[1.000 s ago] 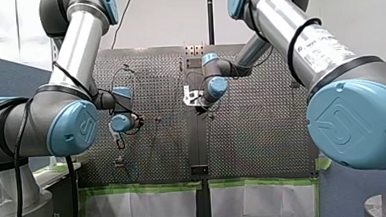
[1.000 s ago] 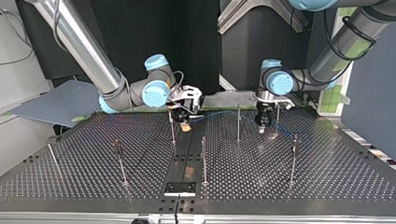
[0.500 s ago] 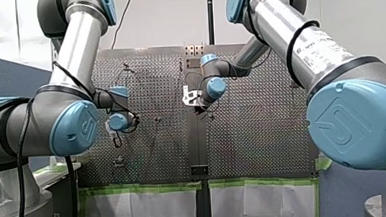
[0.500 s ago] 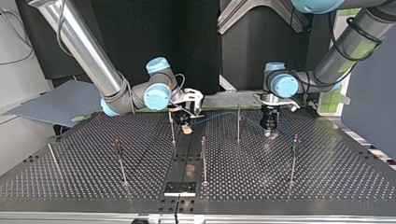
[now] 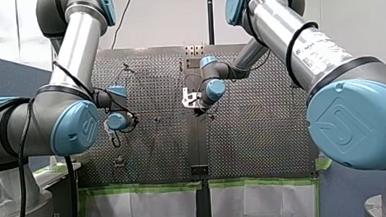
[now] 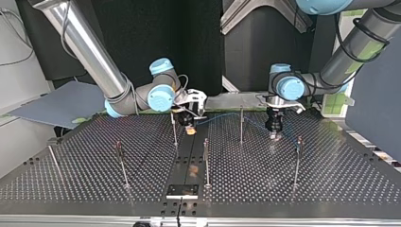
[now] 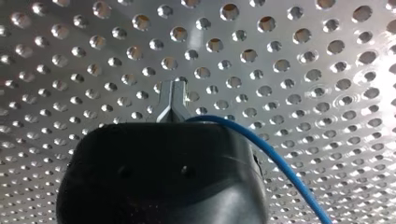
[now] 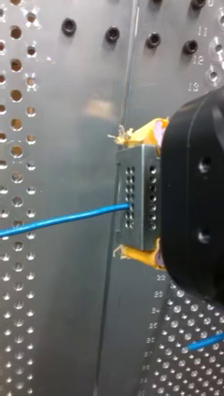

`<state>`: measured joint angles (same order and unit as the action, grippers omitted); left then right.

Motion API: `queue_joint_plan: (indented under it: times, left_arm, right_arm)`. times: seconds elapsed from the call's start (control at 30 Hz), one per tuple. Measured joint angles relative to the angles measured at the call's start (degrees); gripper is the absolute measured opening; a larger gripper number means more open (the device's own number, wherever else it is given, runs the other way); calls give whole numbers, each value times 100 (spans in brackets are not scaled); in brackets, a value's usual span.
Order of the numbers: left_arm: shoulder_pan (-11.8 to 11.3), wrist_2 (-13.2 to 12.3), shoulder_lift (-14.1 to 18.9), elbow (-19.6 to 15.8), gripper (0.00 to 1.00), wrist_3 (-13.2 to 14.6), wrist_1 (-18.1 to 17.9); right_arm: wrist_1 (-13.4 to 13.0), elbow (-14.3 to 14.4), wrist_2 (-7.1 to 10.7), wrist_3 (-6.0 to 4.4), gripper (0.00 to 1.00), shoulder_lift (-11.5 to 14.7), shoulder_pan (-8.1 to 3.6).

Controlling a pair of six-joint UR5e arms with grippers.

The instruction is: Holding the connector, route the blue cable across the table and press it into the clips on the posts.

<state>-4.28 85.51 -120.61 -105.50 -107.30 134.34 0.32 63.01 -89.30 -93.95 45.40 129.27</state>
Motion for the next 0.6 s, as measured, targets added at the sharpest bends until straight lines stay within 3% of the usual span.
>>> queue_joint_plan:
  times: [0.07,0.1,0.13,0.17,0.2,0.27,0.6]
  left_arm:
    - [8,-33,0,0,25,70,91]
    - [11,-47,0,1,25,103,128]
    - [13,-60,0,1,48,139,167]
    - [14,-68,0,0,64,191,227]
    - [15,-68,0,-1,64,232,271]
    - [21,-51,2,-3,98,329,368]
    - [166,347,81,-242,98,799,841]
  right_arm:
    - [6,0,1,-1,0,-1,19]
    - [8,1,1,-2,0,-2,27]
    - [10,1,2,-4,0,-2,38]
    - [11,2,1,-5,0,-2,47]
    - [11,2,1,-5,0,-3,56]
    - [12,4,-1,-7,0,-3,75]
    - [28,3,-20,-2,0,-3,136]
